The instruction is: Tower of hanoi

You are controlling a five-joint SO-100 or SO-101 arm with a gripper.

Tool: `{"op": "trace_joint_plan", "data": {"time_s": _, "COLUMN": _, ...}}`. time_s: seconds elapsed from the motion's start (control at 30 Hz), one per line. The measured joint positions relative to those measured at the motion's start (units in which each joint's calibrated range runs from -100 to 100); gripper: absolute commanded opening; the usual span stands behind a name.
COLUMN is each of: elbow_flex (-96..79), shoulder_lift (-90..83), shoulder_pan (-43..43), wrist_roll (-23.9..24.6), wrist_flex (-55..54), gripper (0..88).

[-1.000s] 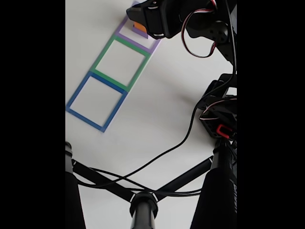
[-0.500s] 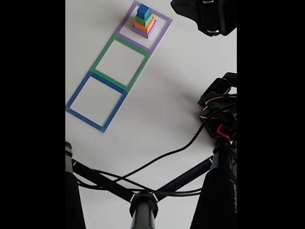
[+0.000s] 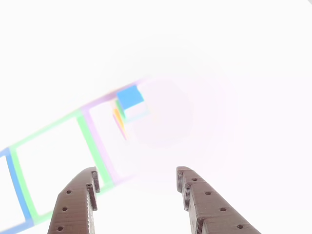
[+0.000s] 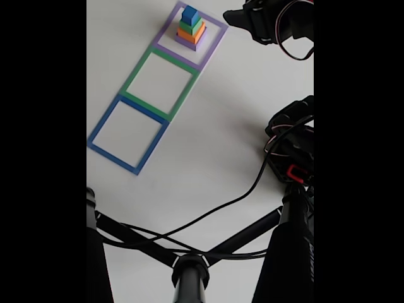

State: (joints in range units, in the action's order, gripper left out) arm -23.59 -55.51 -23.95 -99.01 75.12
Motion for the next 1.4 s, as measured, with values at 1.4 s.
{"op": "trace_joint_plan", "data": {"time_s": 1.4, "elbow_flex": -56.83, "shoulder_lift": 27.86, "shoulder_pan": -1.72, "wrist_roll": -0.59, "wrist_flex": -101.12, "gripper": 27.8}}
